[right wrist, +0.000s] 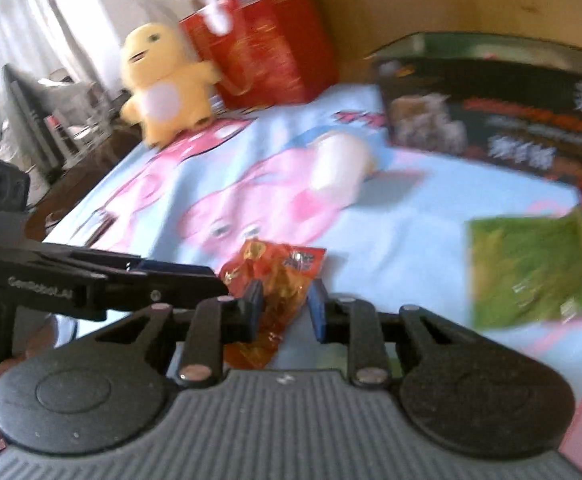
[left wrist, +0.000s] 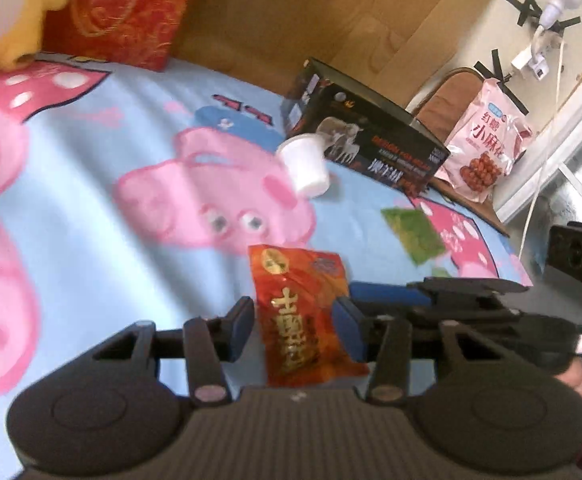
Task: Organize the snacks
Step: 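Grasp the orange-red spicy snack bag with the left tool, then lift the orange-red bag and carry it over the black tin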
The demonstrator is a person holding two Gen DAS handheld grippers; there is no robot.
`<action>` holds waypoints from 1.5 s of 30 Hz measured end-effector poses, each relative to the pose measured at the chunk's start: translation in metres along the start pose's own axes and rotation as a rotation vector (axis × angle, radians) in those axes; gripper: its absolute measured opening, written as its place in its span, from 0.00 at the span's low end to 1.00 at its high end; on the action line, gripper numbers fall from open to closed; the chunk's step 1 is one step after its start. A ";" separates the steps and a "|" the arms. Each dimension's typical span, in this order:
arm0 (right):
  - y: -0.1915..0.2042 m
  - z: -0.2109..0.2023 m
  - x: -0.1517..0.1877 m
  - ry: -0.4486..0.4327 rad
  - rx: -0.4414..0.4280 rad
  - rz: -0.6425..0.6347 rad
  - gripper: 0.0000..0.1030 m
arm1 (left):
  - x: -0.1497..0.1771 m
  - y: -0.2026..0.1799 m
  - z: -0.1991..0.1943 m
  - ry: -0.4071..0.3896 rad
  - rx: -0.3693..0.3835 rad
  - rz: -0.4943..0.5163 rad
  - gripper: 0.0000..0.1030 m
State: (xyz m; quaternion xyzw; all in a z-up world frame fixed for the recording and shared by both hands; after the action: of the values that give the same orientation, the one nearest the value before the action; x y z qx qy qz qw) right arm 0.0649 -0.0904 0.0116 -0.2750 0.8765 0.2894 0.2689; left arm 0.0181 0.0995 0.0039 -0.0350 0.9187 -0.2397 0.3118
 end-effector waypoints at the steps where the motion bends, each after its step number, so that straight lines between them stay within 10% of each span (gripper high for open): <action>1: 0.010 0.000 0.007 0.006 -0.015 -0.017 0.29 | 0.006 0.003 -0.006 -0.003 0.001 -0.001 0.42; 8: 0.050 -0.019 0.049 0.002 -0.064 -0.119 0.34 | 0.024 0.008 -0.024 0.001 0.054 0.002 0.47; 21: 0.008 -0.034 0.067 -0.054 -0.195 0.319 0.33 | 0.038 0.000 -0.018 0.039 0.135 -0.018 0.47; 28: 0.007 -0.035 0.070 -0.104 -0.195 0.330 0.29 | 0.044 0.009 -0.007 0.056 0.309 -0.200 0.18; 34: 0.004 -0.049 0.082 -0.155 -0.166 0.309 0.28 | 0.034 -0.004 0.004 0.042 0.271 -0.159 0.16; 39: 0.002 -0.068 0.090 -0.198 -0.184 0.287 0.55 | 0.021 0.000 0.001 0.034 0.360 -0.217 0.15; 45: -0.018 -0.068 0.091 -0.228 -0.351 0.423 0.57 | 0.011 -0.013 -0.011 0.009 0.455 -0.202 0.15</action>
State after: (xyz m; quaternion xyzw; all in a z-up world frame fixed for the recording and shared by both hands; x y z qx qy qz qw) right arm -0.0090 -0.1764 -0.0051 -0.0941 0.8152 0.5151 0.2477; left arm 0.0018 0.0908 0.0119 -0.0547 0.8343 -0.4705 0.2822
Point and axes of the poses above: each gripper's, at about its wrist camera, not at the fingertips, and z roughly the way its jaws point, y to its left, x to its underside, the point moved 2 cm from there along z, roughly the way its jaws point, and after that the axes turned 3 degrees about y, right-handed, at the moved point
